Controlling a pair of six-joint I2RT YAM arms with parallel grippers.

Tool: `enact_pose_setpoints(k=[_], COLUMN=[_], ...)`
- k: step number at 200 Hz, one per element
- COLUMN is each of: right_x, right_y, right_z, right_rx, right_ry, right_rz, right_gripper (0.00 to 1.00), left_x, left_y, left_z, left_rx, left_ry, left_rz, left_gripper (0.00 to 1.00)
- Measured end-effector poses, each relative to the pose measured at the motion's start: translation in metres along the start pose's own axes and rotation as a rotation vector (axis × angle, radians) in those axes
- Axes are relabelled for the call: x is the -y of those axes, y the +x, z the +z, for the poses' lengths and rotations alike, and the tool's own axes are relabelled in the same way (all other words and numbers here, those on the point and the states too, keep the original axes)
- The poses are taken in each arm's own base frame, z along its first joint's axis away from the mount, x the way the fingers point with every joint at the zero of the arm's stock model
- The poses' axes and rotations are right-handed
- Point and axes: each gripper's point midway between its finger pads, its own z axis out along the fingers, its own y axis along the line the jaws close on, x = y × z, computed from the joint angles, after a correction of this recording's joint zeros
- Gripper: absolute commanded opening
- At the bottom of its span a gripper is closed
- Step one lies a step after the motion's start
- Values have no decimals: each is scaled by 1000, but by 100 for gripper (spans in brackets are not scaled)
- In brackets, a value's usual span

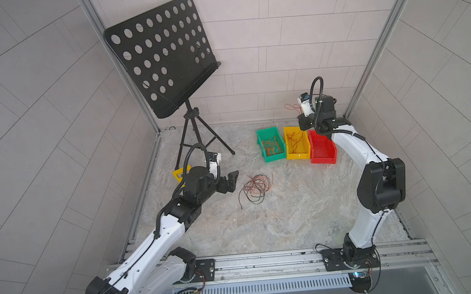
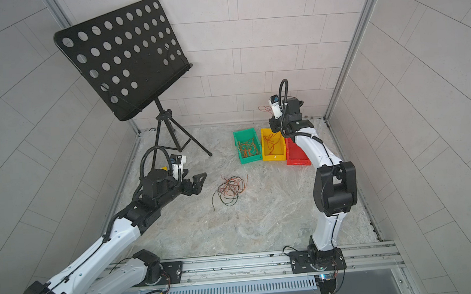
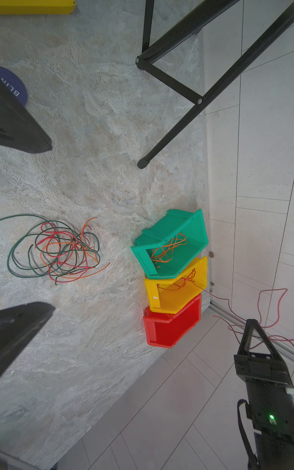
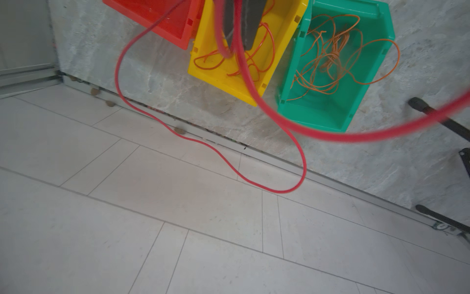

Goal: Untangle and sort cables by color
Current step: Place the cable in the bin.

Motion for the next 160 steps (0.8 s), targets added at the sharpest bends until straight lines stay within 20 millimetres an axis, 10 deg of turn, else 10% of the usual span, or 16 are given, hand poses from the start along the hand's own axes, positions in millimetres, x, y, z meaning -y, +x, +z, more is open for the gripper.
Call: enact_pose_setpoints(k=[85,160], right_x=[-22,-11], right_y=[75,113], right_z=[61,54], right_rx=[-291,-441], right_ry=[-167,-120], right_rz=[204,319], right_gripper=[0,0], left_x=[1,2], left_y=[-2,-2], left_z=[-2,-3], left_rx=[8,9], left_ry=[6,11], left_rz=[1,2], left_gripper=[98,99])
